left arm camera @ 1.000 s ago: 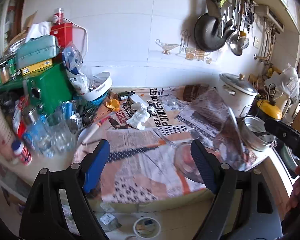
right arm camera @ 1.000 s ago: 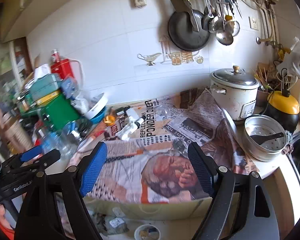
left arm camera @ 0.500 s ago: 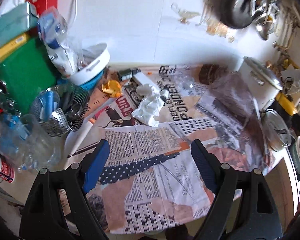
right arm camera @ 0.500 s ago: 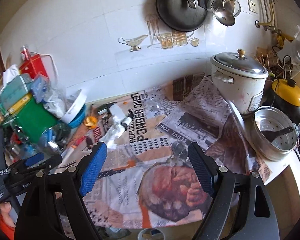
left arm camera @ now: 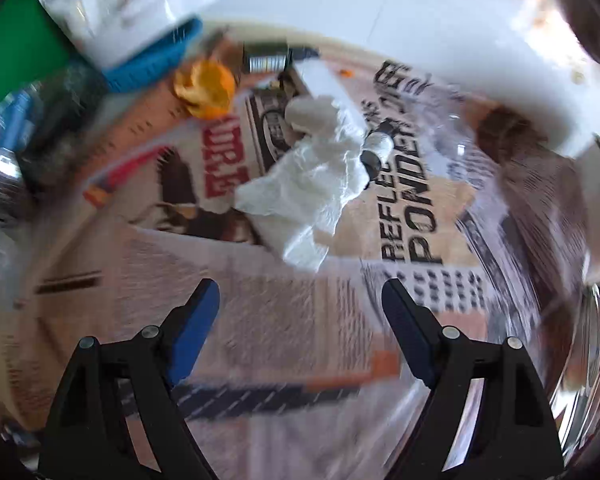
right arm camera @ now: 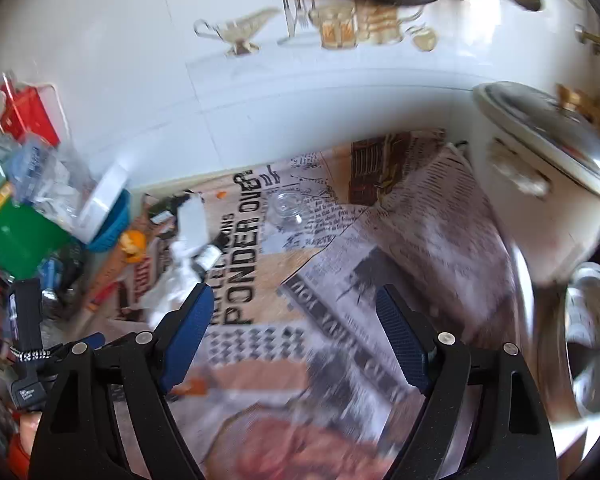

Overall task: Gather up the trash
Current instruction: 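Grasp the white tissue with the left gripper while the right grasps the clear plastic cup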

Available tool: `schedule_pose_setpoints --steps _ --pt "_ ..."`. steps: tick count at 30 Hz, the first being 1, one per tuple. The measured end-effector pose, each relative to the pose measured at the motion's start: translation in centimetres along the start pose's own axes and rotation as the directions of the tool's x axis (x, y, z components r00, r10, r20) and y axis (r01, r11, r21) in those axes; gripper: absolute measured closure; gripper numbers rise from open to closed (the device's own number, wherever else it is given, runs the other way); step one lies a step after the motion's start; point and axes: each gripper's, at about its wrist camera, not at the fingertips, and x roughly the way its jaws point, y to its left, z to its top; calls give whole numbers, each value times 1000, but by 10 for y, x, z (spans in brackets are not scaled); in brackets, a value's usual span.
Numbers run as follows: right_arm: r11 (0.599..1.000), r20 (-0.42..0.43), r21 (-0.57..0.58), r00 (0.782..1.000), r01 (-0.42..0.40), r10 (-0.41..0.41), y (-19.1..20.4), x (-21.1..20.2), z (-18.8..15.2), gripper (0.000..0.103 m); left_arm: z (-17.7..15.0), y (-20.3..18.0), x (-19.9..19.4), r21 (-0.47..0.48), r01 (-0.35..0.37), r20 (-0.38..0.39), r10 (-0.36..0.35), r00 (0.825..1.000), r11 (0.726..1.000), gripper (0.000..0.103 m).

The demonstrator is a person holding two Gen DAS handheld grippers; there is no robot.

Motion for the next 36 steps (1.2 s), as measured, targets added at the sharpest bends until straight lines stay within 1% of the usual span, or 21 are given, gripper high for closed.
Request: schedule_pose_setpoints --steps 3,5,7,10,17,20,23,25,26,28,29,30,31,32,34,36 --pt "999 -46 -31 999 -21 20 -9 36 13 22 11 -6 30 -71 -28 -31 25 999 997 20" --pt "998 -72 -45 997 -37 34 -13 59 21 22 18 -10 43 -109 -40 -37 36 999 993 20" --pt "997 -92 -54 994 -56 50 -16 81 29 22 23 -14 51 -132 -43 -34 39 999 990 20" --pt "994 -110 -60 991 -86 79 -19 107 41 22 34 -24 59 -141 -58 -11 57 998 988 20" --pt "985 -153 -59 976 -163 153 -15 163 63 22 61 -31 71 -206 -19 27 25 999 978 20" --pt "984 -162 -61 974 -169 157 -9 185 69 22 70 -28 76 -242 -16 55 30 998 970 20" --pt "990 -157 -49 980 -131 122 -6 205 74 22 75 -25 79 -263 -13 82 36 996 965 22" --pt "993 -143 -33 984 -112 106 -7 212 76 22 78 -24 79 -267 -17 106 47 993 963 30" --pt "994 -138 -27 985 -105 101 -8 214 77 22 79 -25 78 -266 -19 118 52 992 964 33" --pt "995 -136 -25 987 -95 90 -8 218 77 24 82 -26 78 -257 -22 131 58 990 966 43" --pt "995 -135 -30 987 -91 87 -7 219 77 32 83 -26 77 -252 -27 139 64 988 967 47" --pt "995 -135 -37 987 -93 88 -6 220 77 36 82 -24 75 -247 -38 138 74 988 968 60" --pt "994 -136 -39 986 -100 94 -6 220 77 46 82 -24 77 -238 -43 131 76 989 970 69" --pt "994 -135 -38 986 -107 101 -5 220 77 54 83 -23 79 -233 -43 126 74 989 972 72" --pt "995 -109 -44 990 -95 89 -4 213 76 57 80 -21 81 -209 -72 119 98 988 975 90" --pt "995 -97 -50 992 -86 81 -3 206 76 57 77 -20 78 -188 -71 130 96 987 980 93"
